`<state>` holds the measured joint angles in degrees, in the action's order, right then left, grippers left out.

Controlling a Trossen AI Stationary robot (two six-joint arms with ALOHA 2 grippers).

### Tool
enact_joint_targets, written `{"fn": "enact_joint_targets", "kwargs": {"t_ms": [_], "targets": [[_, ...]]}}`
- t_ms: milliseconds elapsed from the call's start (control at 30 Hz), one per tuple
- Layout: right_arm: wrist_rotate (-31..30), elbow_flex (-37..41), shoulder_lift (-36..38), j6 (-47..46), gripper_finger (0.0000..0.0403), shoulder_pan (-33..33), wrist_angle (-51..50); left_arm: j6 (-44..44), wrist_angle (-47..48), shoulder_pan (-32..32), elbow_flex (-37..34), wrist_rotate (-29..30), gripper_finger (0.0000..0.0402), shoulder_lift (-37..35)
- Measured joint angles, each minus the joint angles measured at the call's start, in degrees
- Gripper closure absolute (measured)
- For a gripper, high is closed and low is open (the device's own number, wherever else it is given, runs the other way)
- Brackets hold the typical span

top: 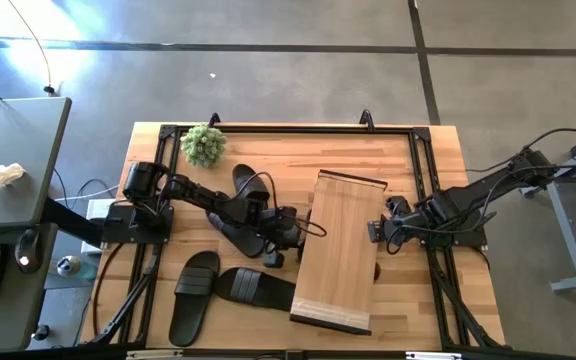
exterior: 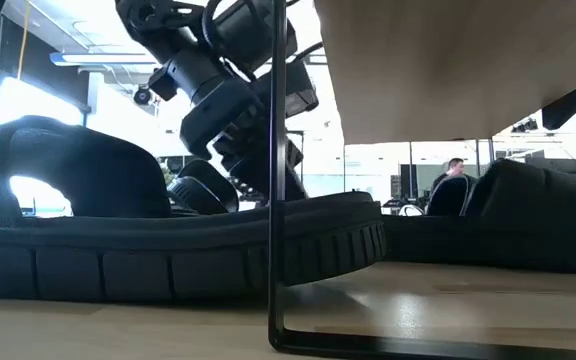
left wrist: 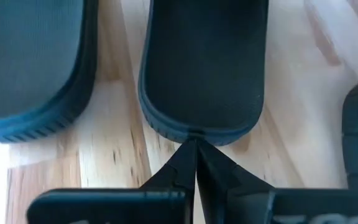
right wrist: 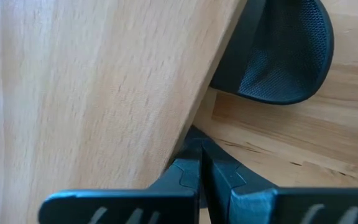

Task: Pick and place slides into the shelf
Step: Put the black slide under the shelf

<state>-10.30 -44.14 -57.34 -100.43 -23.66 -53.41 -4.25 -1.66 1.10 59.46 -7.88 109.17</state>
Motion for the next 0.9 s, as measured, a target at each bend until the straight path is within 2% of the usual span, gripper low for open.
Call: {"fn": "enact_joint_targets", "kwargs": {"t_ms": [200,333,433,533,700,800,900], "targets": [[0.0,0.0,0.0,0.3,0.0403,0.0,0.1,0.0,-3.4,0.0,0.0,0.0,0.0401,1.7],[0.0,0.0,0.1,-0.1,0.0403,0.0,-1.1,1.0,-1.8,0.0,0.0,1.6,0.0399,2.8],[-1.0,-2.2,0.1,-0.1,0.0403,-0.8,-6.2,2.0,-1.4,0.0,0.0,1.9,0.0401,2.8],[-2.7,-6.3,0.2,-1.3,0.0403,-2.8,-15.4,3.2,-1.4,0.0,0.0,1.9,0.0399,2.8],[-4.3,-12.8,0.2,-1.7,0.0403,-9.5,-23.3,3.2,-1.1,0.0,0.0,1.9,0.0401,2.8],[-5.5,-13.4,0.0,-3.4,0.0403,-16.4,-21.0,3.2,-1.1,0.0,0.0,1.9,0.0399,2.8],[-10.7,-11.6,-1.0,-3.4,0.0403,-24.7,-13.5,3.2,-1.1,0.0,0.0,1.9,0.04,2.8]]}}
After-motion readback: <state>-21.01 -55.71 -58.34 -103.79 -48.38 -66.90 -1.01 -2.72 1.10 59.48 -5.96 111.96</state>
